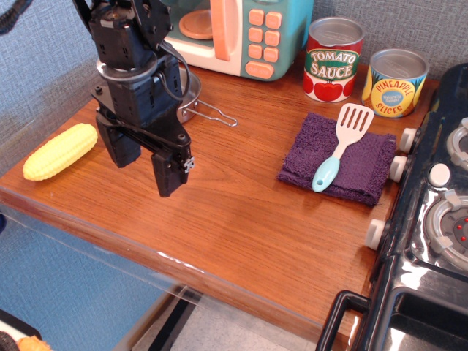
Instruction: Pick up the pot and place it to the right of the corn
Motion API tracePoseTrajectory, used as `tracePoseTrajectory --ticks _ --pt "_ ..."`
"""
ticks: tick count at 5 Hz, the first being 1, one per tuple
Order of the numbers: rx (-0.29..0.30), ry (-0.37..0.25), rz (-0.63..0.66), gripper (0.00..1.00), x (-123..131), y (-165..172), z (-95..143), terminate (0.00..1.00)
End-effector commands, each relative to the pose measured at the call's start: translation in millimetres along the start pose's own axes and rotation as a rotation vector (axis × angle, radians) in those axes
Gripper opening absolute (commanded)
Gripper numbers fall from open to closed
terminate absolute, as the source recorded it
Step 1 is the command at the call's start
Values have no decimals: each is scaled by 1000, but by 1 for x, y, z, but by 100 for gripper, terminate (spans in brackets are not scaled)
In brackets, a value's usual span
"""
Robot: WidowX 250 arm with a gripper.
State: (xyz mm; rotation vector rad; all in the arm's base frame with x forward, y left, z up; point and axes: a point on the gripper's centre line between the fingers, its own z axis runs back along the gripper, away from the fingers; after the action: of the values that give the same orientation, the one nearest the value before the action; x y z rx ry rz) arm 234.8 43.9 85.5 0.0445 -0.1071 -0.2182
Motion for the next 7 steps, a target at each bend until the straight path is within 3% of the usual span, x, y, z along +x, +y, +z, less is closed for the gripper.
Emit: tracePoseTrajectory --ticks 1,3,5,6,7 --pt "0 0 0 100 0 0 0 0" --pt "-75 -78 99 100 30 47 4 0" --pt "35 -124 280 100 80 133 9 0" --pt "95 -132 395 100 90 168 3 0" --pt "112 -81 432 100 103 175 -14 0"
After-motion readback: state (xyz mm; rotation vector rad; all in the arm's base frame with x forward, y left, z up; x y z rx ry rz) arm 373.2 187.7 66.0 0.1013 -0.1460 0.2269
